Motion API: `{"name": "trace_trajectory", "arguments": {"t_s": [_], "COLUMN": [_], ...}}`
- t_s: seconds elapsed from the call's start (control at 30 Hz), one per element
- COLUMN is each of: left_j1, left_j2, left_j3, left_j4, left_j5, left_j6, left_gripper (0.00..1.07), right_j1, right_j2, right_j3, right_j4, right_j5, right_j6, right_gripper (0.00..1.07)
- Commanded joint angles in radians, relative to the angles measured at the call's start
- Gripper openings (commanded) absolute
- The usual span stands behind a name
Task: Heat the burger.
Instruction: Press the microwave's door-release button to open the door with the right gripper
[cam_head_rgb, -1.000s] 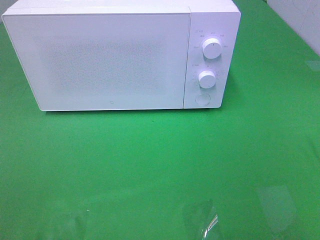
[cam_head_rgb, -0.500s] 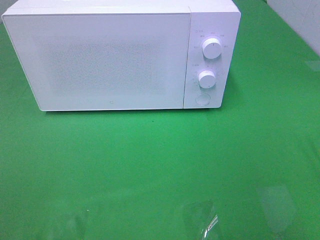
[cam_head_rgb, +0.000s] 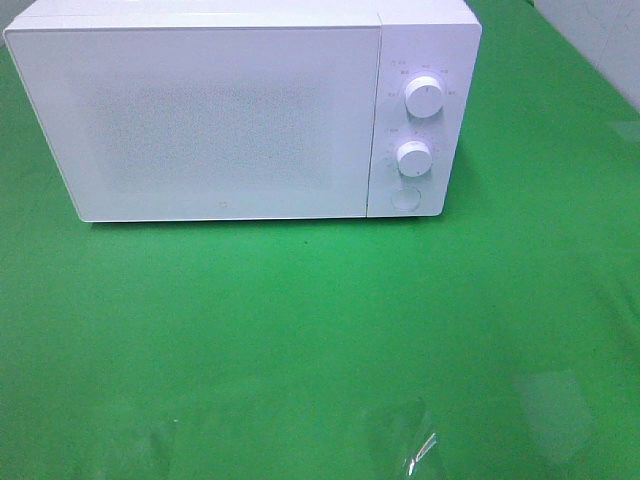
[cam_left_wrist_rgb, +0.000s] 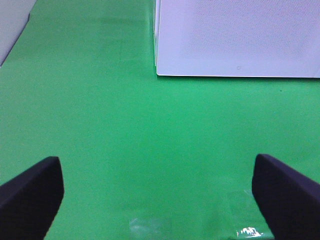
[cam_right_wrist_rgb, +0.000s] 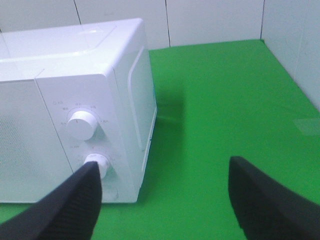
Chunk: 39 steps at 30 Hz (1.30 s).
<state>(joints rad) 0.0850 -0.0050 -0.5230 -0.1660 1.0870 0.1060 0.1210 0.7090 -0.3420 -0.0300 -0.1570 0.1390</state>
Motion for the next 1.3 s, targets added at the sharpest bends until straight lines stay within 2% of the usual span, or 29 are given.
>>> {"name": "trace_trajectory", "arguments": {"t_s": [0.03,0.2,0.27,0.37,0.43,0.6,0.67,0.7,0.73,0.77,0.8,0.83,0.87,0.97,1.0,1.1,1.17,1.3], "left_j1": [0.001,0.001,0.001,0.001,0.001,0.001,0.001,0.001,0.001,0.001,0.001,0.001,0.001,0.001,0.001,0.001,0.001,0.001], "left_j2": [-0.006,-0.006,-0.006,-0.006,-0.006,-0.006,-0.006,-0.006,-0.006,-0.006,-0.006,-0.006,-0.006,-0.006,-0.006,-0.006,-0.006,-0.006], "left_j3": [0.004,0.004,0.004,0.004,0.004,0.004,0.004,0.004,0.004,0.004,0.004,0.004,0.004,0.004,0.004,0.004,0.004,0.004], "left_j4": [-0.008,-0.008,-0.008,-0.008,-0.008,-0.008,-0.008,-0.008,-0.008,-0.008,-0.008,-0.008,-0.008,-0.008,-0.008,-0.008,-0.008,-0.008], "left_j5": [-0.014,-0.014,-0.014,-0.014,-0.014,-0.014,-0.014,-0.014,-0.014,-0.014,-0.014,-0.014,-0.014,-0.014,-0.014,-0.014,-0.014,-0.014], "left_j6": [0.002,0.002,0.002,0.002,0.002,0.002,0.002,0.002,0.002,0.002,0.002,0.002,0.002,0.002,0.002,0.002,0.002,0.002], "left_gripper": [0.94,0.94,0.94,0.94,0.94,0.94,0.94,0.94,0.94,0.94,0.94,0.94,0.94,0.94,0.94,0.94,0.94,0.94], "right_j1": [-0.004,-0.004,-0.004,-0.004,-0.001,0.001,0.072,0.072,0.133,0.133,0.204,0.204,0.267,0.289,0.366,0.395,0.497,0.562], "right_j2": [0.100,0.198,0.310,0.339,0.447,0.534,0.624,0.624,0.665,0.665,0.708,0.708,0.747,0.763,0.816,0.836,0.903,0.952], "right_j3": [0.026,0.059,0.067,0.067,0.067,0.067,0.068,0.068,0.068,0.068,0.068,0.068,0.068,0.068,0.067,0.063,0.049,0.021], "right_j4": [-0.004,-0.003,0.004,0.004,0.004,0.030,0.161,0.161,0.238,0.238,0.321,0.321,0.386,0.407,0.465,0.487,0.573,0.607], "right_j5": [-0.233,-0.418,-0.530,-0.554,-0.657,-0.729,-0.790,-0.790,-0.824,-0.824,-0.863,-0.863,-0.906,-0.926,-0.981,-0.992,-1.018,-1.018], "right_j6": [-0.007,-0.007,-0.007,-0.007,-0.007,-0.007,-0.071,-0.071,-0.114,-0.114,-0.147,-0.147,-0.158,-0.158,-0.151,-0.139,-0.124,-0.097], "right_gripper": [0.69,0.69,0.69,0.69,0.69,0.69,0.69,0.69,0.69,0.69,0.69,0.69,0.69,0.69,0.69,0.69,0.69,0.67]}}
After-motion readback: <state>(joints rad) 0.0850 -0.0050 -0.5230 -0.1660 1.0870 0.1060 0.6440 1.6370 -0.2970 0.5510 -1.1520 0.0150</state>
